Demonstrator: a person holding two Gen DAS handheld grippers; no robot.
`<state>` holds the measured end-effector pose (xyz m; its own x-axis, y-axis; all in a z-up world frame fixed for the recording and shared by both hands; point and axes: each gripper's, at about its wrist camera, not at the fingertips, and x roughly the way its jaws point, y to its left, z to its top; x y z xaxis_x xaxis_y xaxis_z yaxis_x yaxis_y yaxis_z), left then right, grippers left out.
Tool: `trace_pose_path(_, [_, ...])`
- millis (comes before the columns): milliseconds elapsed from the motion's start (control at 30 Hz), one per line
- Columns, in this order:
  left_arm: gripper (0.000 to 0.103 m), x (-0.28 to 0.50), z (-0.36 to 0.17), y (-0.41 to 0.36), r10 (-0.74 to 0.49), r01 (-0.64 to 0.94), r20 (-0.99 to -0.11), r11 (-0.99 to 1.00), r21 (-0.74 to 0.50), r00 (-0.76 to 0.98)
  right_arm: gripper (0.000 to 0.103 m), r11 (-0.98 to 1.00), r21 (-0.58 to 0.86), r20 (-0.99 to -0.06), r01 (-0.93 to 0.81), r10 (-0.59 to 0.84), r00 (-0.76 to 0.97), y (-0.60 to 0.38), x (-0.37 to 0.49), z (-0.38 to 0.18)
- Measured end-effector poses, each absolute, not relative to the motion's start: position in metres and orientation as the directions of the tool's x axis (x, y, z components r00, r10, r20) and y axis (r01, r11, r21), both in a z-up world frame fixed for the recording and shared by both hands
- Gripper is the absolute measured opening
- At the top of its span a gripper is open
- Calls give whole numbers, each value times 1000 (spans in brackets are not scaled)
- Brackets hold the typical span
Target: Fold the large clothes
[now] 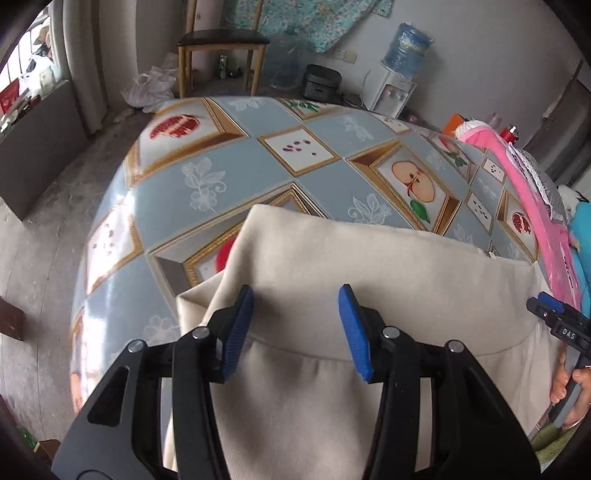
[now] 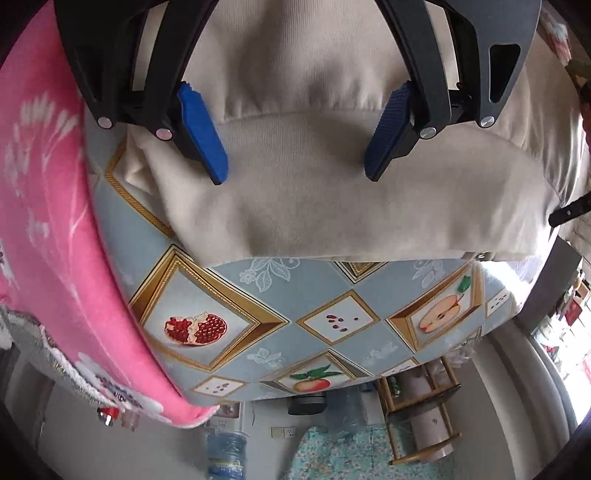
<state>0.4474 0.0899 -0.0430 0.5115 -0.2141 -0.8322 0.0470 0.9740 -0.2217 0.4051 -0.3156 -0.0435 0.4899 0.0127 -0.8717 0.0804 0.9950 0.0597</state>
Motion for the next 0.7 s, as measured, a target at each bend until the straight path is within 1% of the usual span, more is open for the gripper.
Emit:
trace_pose_path(67, [46,428,-26,93,-222,69,-813,973,-220,538,75,989,116,-853,86,55,520,-320,383,-25])
trace_pose_path(167, [46,382,-5,93,-254,137,-787,967,-214,563,75,983,160,-824,86,85,560,-323,333,-8])
trace_pose_path(233, [47,349,-2,86,-261,192,-795,964,-185,548,76,985,155,-824,79,84,561,-319,299,-5])
trace_pose_path(300, [47,314,-8,77,-261,239,-805,959,-153,532,77,991,108,-838,78,48,544,-310,268,-16])
trace_pose_path(367, [49,293,-29,69,-218,234,-829,966,-109,514,77,993,55,-863,100,-3,504,-304,250,-37])
trace_pose_path(400, [50,287,-40,67,-190,223,-838,971,-84,511,78,993,52,-867,105,-7,498,-305,246,-46])
trace_pose_path(433, [51,282,-47,67,-176,215,-828,974,-69,532,81,992,56,-856,109,-9,517,-305,245,-51])
trace_pose_path(467, [52,277,-48,65,-157,206,-808,977,-45,568,81,992,52,-855,113,-14,518,-304,246,-51])
trace_pose_path(533, [50,273,-41,62,-125,184,-811,983,-22,571,81,990,42,-864,138,-34,502,-301,249,-40])
trace_pose_path(567, [50,268,-34,62,-135,181,-808,983,-35,574,81,989,50,-859,138,-28,511,-300,245,-33])
trace_pose_path(633, [51,252,-18,65,-193,197,-789,976,-92,584,81,991,83,-827,106,9,562,-292,229,-12])
trace_pose_path(667, [54,241,-10,66,-216,200,-780,973,-118,588,82,992,87,-811,96,14,585,-287,218,-3])
trace_pose_path(700, [61,233,-4,66,-232,203,-774,970,-136,590,87,992,91,-793,87,20,608,-281,204,5])
